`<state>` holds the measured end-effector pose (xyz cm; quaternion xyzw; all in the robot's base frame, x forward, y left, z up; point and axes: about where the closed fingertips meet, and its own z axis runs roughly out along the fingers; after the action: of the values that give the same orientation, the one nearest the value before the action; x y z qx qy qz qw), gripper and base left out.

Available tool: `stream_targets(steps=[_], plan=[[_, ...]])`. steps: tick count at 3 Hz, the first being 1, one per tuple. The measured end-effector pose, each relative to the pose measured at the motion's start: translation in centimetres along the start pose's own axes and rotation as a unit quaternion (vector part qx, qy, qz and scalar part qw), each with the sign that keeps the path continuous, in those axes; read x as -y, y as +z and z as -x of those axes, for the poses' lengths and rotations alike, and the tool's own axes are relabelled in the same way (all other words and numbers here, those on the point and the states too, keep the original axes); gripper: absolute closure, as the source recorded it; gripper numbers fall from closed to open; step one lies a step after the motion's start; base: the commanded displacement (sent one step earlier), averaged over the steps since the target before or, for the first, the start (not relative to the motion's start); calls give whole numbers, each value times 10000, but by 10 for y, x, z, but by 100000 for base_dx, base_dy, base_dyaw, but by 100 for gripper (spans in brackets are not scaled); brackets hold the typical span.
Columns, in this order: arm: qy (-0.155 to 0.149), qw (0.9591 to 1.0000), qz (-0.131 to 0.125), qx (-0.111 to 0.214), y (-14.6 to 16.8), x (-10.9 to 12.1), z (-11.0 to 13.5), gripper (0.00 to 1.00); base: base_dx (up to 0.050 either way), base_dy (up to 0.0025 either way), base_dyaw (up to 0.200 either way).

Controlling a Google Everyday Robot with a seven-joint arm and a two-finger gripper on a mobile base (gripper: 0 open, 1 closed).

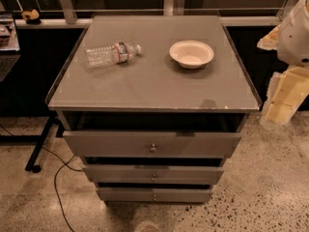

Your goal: Open bottom drawer

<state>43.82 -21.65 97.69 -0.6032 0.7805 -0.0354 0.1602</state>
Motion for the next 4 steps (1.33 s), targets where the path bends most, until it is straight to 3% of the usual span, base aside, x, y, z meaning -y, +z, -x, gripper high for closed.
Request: stream_targets(steps=[2,3,4], plan=[[0,10000,0,0,0,0,0,0,-5000,0,4],[0,10000,0,1,0,0,0,0,0,0,0],[259,9990,-12,355,18,-8,2,0,0,0,0]])
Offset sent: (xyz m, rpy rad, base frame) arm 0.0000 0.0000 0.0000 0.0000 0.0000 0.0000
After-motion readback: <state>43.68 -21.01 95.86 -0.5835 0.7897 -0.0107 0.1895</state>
